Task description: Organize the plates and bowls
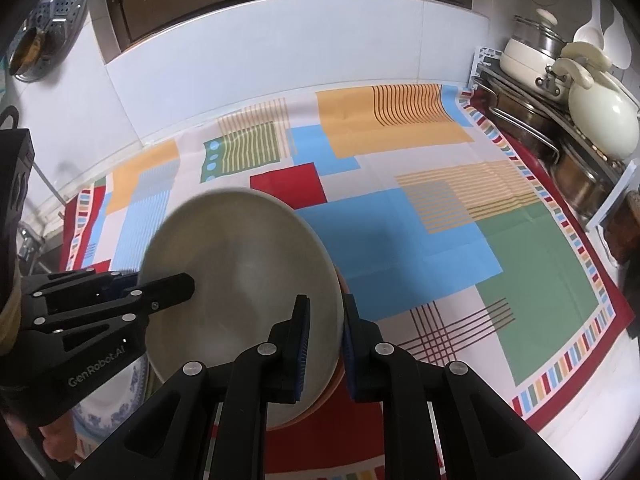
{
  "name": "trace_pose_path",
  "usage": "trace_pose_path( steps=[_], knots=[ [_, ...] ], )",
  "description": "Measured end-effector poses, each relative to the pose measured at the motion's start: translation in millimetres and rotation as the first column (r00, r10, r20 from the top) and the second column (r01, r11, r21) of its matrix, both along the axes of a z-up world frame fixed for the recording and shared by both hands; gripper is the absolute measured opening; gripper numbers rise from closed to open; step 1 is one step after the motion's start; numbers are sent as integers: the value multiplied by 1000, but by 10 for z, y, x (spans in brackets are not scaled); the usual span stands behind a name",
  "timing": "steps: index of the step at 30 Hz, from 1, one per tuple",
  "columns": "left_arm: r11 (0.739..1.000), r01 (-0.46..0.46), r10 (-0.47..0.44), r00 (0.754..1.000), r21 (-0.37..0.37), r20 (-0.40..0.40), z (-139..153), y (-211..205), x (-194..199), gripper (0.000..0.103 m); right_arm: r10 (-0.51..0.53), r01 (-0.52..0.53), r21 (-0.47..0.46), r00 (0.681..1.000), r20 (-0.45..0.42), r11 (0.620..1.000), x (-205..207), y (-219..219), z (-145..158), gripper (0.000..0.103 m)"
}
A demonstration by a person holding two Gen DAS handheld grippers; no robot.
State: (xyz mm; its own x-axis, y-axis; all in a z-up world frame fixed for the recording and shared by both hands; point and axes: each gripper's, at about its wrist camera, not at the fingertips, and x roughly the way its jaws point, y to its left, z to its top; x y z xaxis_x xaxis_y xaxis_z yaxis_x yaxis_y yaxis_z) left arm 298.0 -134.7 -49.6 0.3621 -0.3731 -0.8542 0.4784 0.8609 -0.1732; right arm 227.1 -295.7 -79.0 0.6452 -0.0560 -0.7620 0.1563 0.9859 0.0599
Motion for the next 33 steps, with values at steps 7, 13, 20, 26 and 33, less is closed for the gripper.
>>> trace_pose_path(
  steps=[7,13,20,26,33],
  knots=[
    [1000,-6,7,999,-20,48,133,33,-57,33,-8,10,-53,999,37,999,-72,16,81,42],
    [999,-19,22,997,-40,72,244,83,-88,39,-27,36,-96,995,100,995,-155,25,223,52],
    [999,-32,34,996,-26,80,243,91,-130,44,-44,49,-50,994,101,998,-171,-51,242,52],
    [998,-56,55,996,15,66,90,92,-119,45,-53,54,-12,997,53,998,-136,-135,106,52],
    [997,-69,69,998,23,-12,-122,74,-48,45,-53,53,3,999,5,999,-49,-198,-76,52]
  ],
)
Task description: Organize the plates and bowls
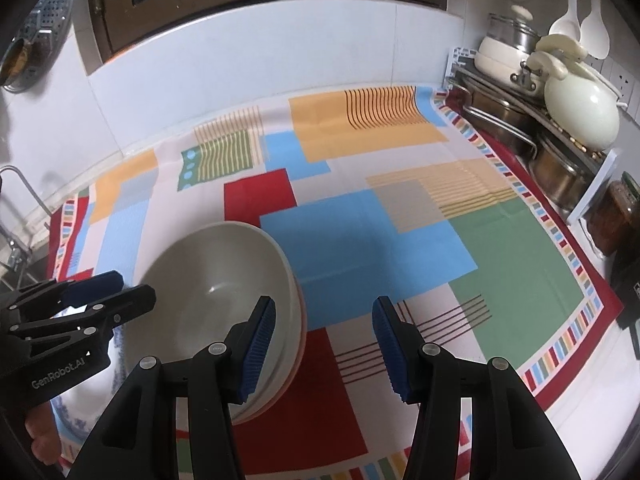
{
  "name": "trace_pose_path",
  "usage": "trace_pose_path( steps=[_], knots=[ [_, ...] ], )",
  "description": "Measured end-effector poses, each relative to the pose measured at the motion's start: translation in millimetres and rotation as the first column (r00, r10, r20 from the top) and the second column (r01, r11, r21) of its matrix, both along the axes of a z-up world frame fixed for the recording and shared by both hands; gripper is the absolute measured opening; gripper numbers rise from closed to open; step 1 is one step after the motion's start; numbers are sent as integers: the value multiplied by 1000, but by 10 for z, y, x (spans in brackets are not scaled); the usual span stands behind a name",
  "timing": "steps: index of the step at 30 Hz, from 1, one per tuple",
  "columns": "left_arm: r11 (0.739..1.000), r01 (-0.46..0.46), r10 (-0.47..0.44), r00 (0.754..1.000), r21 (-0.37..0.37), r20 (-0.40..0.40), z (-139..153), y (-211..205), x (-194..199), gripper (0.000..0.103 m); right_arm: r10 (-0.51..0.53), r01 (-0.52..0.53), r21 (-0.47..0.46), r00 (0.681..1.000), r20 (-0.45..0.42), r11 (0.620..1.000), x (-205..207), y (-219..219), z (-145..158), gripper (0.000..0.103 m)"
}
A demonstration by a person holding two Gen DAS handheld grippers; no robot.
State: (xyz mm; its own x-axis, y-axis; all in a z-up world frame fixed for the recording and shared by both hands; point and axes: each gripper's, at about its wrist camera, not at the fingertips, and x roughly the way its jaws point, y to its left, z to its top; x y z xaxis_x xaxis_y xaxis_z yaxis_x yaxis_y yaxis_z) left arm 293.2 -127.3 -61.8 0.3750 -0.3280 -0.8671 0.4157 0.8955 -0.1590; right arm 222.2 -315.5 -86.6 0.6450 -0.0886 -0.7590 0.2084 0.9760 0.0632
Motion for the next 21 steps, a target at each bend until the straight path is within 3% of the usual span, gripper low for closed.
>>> trace_pose_path(
  steps=[11,21],
  knots=[
    [998,-29,23,992,-47,-123,-192,-88,51,45,45,-31,161,995,-84,986,166,-119,-279,52],
    [992,-83,61,974,-93,-219,-350,-90,131,45,98,-65,229,986,-135,971,281,-99,-398,51]
  ],
)
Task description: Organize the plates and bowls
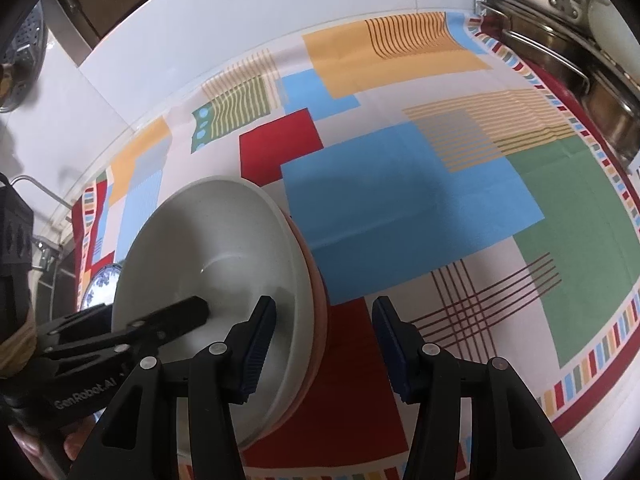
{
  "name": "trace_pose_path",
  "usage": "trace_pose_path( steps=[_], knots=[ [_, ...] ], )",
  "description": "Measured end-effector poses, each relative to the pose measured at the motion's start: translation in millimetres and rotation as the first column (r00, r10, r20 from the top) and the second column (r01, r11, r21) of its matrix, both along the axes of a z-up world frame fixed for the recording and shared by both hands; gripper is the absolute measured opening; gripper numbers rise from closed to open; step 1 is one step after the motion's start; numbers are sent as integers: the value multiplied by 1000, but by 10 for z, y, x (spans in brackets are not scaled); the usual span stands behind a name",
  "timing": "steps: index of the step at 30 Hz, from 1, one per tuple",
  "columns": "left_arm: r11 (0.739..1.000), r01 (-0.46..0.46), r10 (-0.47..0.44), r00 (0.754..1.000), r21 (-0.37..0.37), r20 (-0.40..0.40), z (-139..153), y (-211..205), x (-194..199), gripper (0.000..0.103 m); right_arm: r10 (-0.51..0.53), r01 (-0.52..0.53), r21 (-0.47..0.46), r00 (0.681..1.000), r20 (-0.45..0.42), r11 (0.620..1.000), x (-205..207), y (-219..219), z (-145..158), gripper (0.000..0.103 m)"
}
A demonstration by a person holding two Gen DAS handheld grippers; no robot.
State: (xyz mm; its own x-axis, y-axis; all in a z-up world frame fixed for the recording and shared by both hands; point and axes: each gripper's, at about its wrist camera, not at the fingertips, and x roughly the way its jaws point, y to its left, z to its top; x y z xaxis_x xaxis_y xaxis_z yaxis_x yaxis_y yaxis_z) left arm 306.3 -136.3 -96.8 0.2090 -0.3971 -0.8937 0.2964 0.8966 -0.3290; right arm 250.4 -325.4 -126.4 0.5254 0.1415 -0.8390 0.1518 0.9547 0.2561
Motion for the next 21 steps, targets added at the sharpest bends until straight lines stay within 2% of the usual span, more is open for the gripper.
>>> trace_pose_path(
  steps=[5,7,9,12,13,21],
  knots=[
    [999,-24,24,1000,-23,-21,-23,22,28,45,22,-22,17,1000,-10,1000,61,25,-19,51],
    [998,-34,33,999,-43,-38,-25,31,31,38,33,-33,14,999,-13,999,84,32,-18,51],
    [998,-49,47,998,-49,-53,-25,40,34,37,42,-42,13,999,-15,999,98,40,-18,51],
    [997,-70,68,996,-33,-60,-11,27,21,37,53,-53,33,999,-11,998,99,50,-26,46],
    [996,-81,79,994,-27,-68,-9,26,21,36,67,-66,49,998,-11,997,100,60,-24,40],
    [989,-142,144,989,42,-45,45,-49,-28,36,50,-46,94,998,-38,995,122,6,-19,37]
  ],
)
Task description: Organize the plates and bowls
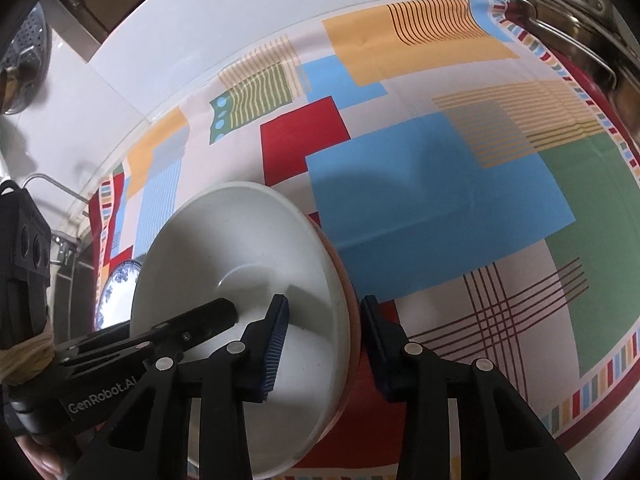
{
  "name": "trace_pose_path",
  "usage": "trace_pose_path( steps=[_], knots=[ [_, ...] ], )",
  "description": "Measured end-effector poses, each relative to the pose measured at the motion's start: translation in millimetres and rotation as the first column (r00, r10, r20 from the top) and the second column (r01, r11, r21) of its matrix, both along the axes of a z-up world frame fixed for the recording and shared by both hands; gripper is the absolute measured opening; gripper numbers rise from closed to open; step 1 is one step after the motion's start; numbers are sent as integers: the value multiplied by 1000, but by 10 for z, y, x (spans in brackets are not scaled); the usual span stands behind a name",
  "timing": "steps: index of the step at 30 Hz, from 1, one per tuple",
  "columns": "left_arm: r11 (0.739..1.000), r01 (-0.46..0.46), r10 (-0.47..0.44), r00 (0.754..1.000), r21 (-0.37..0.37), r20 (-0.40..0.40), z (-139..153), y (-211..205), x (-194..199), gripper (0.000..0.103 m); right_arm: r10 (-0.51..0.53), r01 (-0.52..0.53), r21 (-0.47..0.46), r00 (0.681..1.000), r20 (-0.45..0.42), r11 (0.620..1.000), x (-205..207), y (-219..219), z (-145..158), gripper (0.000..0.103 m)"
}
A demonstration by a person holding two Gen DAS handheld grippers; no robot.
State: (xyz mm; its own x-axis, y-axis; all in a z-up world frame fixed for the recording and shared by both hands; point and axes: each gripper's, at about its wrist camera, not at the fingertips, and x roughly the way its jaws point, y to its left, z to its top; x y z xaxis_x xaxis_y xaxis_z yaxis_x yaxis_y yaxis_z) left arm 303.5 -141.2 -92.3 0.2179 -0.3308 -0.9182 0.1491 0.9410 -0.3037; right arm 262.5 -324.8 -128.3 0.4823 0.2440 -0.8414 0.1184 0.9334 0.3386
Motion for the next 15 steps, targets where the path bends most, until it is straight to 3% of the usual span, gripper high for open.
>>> trace_pose_path(
  steps=[8,15],
  knots=[
    [999,-44,44,999,12,23,59,-52,-57,36,-7,7,31,1000,-14,1000,25,-90,7,34],
    [998,-53,54,996,-13,71,230,83,-136,36,8,-8,12,999,32,1000,-38,-29,159,34]
  ],
)
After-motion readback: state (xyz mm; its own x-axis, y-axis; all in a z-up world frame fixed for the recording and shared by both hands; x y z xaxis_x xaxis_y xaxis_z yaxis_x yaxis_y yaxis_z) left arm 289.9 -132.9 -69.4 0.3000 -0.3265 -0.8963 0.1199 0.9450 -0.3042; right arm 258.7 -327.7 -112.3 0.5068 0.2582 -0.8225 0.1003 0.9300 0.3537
